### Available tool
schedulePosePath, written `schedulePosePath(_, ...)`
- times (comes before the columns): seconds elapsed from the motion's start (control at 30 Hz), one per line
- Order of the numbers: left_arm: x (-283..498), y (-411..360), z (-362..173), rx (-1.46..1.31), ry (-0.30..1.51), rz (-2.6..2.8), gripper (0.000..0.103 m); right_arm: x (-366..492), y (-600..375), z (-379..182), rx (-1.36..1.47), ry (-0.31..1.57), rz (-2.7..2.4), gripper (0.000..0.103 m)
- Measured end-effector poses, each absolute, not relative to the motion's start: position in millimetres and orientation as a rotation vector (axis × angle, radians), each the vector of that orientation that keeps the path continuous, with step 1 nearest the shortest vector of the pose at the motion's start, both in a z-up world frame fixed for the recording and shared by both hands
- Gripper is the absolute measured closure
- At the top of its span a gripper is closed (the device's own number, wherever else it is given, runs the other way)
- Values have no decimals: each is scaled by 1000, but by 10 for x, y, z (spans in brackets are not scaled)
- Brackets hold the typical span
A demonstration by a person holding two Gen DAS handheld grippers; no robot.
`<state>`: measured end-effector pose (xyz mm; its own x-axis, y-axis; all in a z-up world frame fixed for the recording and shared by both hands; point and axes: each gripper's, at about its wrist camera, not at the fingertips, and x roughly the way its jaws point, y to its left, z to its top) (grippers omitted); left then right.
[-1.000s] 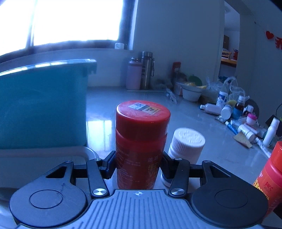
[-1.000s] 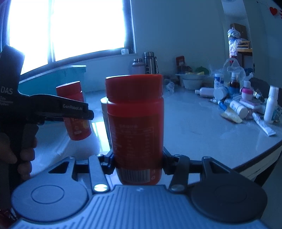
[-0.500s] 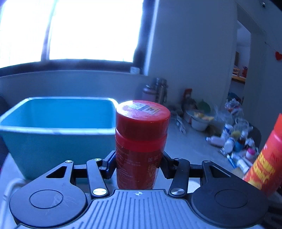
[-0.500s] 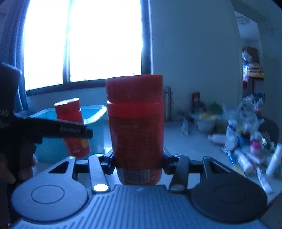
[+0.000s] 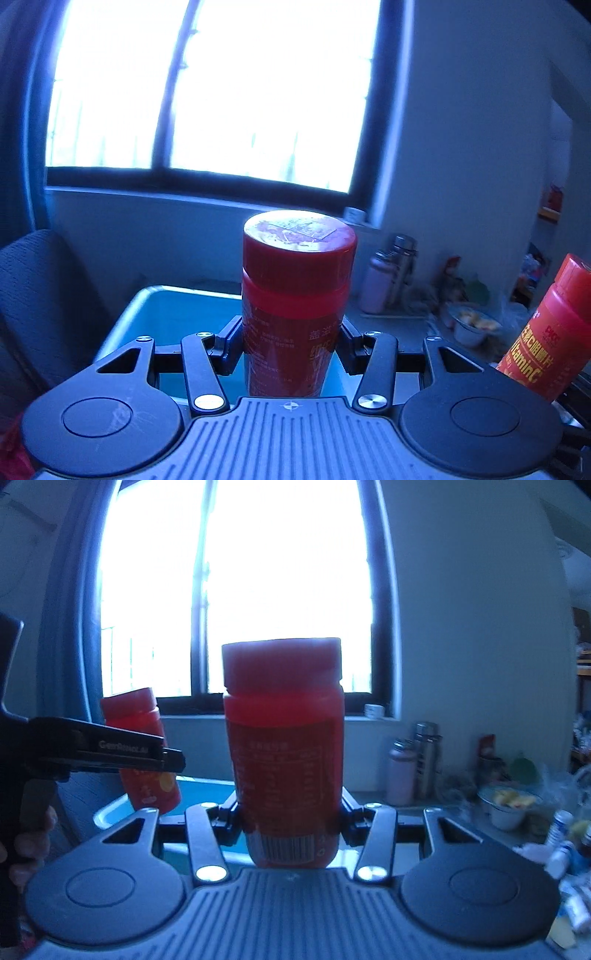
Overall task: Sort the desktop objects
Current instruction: 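Carry both red bottles over the teal bin with both tools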
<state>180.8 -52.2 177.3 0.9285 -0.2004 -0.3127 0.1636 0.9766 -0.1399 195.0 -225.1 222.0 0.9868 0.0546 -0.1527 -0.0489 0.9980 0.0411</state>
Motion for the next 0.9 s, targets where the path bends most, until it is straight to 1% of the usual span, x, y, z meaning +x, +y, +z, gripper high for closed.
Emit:
schedulePosePath(0.2, 2138, -101, 1878, -115, 366, -136, 52, 2369, -1950, 2314, 51, 170, 89, 53)
schedulePosePath(0.43, 2548, 243, 1833, -100, 414, -113, 52, 2797, -1672, 2313, 50, 198, 104, 53)
schedulePosePath(0.63, 2888, 269, 1575, -75, 463, -110, 52, 3189, -1601, 2175, 36, 275, 109, 53)
schedulePosePath(0.9, 3437, 212, 1133, -84, 605, -79, 52, 3773, -1666, 1816, 43, 448, 126, 53)
